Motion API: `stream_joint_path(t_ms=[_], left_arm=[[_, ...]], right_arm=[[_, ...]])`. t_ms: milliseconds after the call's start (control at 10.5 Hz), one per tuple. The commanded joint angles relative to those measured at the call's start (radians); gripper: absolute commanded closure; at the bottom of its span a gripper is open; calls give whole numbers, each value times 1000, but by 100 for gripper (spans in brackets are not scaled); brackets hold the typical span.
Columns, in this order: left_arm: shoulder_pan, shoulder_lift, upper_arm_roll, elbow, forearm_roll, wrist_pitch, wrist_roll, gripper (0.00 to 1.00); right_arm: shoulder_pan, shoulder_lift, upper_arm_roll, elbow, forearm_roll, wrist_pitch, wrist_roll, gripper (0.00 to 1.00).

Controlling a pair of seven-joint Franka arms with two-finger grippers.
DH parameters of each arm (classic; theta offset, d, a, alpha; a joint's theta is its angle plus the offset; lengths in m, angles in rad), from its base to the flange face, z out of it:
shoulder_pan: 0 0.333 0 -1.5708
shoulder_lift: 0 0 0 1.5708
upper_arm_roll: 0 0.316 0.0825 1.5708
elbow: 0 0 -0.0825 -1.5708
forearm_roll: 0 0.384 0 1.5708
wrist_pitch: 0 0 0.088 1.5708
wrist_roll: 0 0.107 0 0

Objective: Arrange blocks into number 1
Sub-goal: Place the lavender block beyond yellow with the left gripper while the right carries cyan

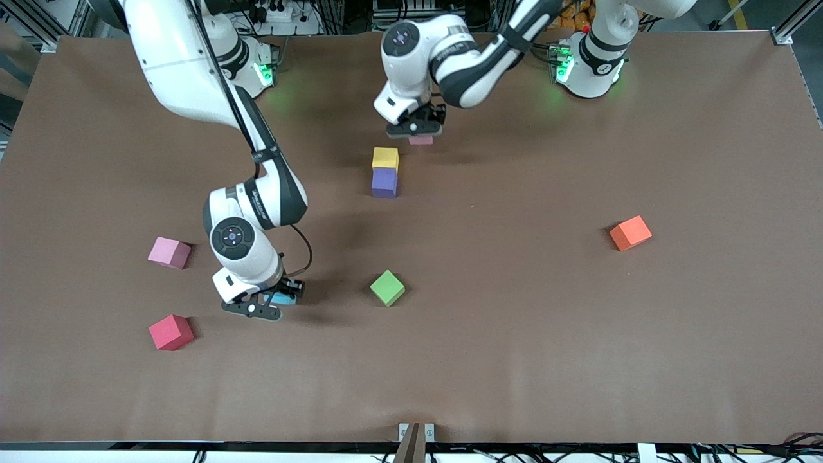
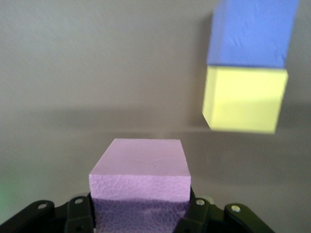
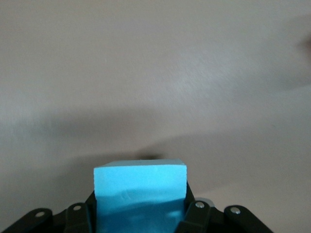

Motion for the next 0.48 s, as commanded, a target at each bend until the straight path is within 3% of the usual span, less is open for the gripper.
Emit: stream_joint_path(t_ms=[0,191,381], left_arm=[[-52,72,2,64,-11,15,-26,100],[-85,132,2,111,-8,26,-29,100],[-103,198,6,170,1,26,-47,100]], right_arm=[[31,-54,8,-72,37,-10,-20,47],[60,-56,7,-72,136,-18,-28,47],[42,-60,5,-69,138,-21,-42,47]])
